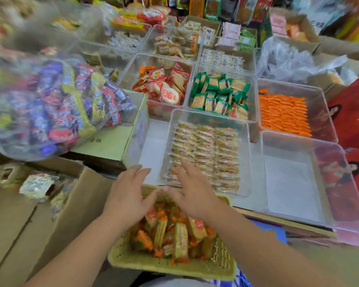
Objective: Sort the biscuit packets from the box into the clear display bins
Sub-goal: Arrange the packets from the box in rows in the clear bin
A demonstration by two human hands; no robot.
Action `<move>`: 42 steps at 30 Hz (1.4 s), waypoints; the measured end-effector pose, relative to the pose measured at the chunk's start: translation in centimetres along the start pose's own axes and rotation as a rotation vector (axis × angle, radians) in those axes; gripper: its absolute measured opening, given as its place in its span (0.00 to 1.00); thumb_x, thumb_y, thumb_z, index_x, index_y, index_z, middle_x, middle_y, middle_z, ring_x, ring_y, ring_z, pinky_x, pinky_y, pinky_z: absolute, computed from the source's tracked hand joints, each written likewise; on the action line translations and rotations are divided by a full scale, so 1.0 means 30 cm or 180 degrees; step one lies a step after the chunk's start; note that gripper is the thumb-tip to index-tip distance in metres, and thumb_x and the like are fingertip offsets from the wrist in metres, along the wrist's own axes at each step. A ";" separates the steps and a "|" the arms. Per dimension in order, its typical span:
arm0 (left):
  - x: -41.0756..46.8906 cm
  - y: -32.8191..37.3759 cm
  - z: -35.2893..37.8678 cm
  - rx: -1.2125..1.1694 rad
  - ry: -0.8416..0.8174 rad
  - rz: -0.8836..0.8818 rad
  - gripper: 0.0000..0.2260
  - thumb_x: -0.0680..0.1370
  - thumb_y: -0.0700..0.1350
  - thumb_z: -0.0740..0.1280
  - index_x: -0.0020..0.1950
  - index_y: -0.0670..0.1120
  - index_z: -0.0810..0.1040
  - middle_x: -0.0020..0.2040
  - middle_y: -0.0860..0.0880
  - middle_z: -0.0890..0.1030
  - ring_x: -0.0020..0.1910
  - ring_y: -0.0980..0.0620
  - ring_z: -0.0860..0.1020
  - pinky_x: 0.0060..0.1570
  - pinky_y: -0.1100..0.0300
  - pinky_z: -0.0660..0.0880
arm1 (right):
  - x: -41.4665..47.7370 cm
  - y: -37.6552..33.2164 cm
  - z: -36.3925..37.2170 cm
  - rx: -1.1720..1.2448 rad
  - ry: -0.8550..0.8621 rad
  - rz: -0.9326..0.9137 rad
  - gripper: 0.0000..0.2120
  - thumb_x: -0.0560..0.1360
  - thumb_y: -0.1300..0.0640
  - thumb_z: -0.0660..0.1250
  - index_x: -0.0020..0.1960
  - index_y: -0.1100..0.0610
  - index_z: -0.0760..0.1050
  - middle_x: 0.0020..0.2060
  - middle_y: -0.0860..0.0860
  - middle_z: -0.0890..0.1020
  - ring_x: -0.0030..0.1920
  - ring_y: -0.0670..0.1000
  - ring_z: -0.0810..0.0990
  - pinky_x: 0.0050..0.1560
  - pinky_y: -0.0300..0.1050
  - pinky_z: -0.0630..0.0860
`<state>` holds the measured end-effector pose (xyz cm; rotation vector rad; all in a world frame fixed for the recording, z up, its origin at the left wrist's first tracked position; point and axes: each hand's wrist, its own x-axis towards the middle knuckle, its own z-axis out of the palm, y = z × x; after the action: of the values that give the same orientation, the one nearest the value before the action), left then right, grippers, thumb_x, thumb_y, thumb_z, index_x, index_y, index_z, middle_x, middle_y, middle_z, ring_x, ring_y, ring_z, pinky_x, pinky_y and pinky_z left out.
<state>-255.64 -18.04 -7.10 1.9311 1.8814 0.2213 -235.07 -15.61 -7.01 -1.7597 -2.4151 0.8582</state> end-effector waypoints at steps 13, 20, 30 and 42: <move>-0.743 -0.415 -0.121 -0.0120 0.0668 -0.1934 0.28 0.79 0.66 0.62 0.75 0.53 0.71 0.68 0.48 0.77 0.68 0.45 0.72 0.66 0.49 0.70 | -0.072 -0.514 0.225 0.0090 -0.0363 -0.1678 0.30 0.78 0.33 0.60 0.77 0.44 0.67 0.81 0.51 0.58 0.81 0.54 0.52 0.79 0.53 0.50; -0.785 -0.642 -0.154 -0.0333 0.0145 -0.1727 0.37 0.74 0.75 0.49 0.74 0.55 0.72 0.69 0.54 0.77 0.67 0.52 0.73 0.64 0.54 0.72 | 0.007 -0.745 0.369 -0.0460 -0.0354 -0.1862 0.29 0.80 0.32 0.51 0.73 0.46 0.73 0.79 0.50 0.63 0.82 0.55 0.46 0.79 0.59 0.44; -0.363 -0.942 -0.237 -0.0741 -0.0245 -0.0845 0.33 0.78 0.61 0.71 0.79 0.51 0.65 0.75 0.47 0.71 0.71 0.46 0.73 0.69 0.51 0.71 | 0.030 -0.815 0.441 -0.0894 -0.0473 -0.1145 0.24 0.77 0.35 0.52 0.65 0.42 0.77 0.79 0.42 0.59 0.81 0.51 0.37 0.79 0.64 0.44; -0.056 -0.985 0.003 0.0669 -0.0615 -0.0588 0.33 0.71 0.63 0.73 0.71 0.48 0.73 0.63 0.46 0.80 0.63 0.44 0.76 0.59 0.53 0.74 | 0.014 -0.830 0.430 -0.0755 -0.0562 -0.0793 0.25 0.75 0.37 0.55 0.68 0.41 0.76 0.80 0.43 0.58 0.80 0.48 0.34 0.80 0.56 0.47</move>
<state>-282.67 -20.16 -18.99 1.8176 2.0009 -0.2196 -261.24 -25.69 -6.90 -1.4519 -2.8786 0.7542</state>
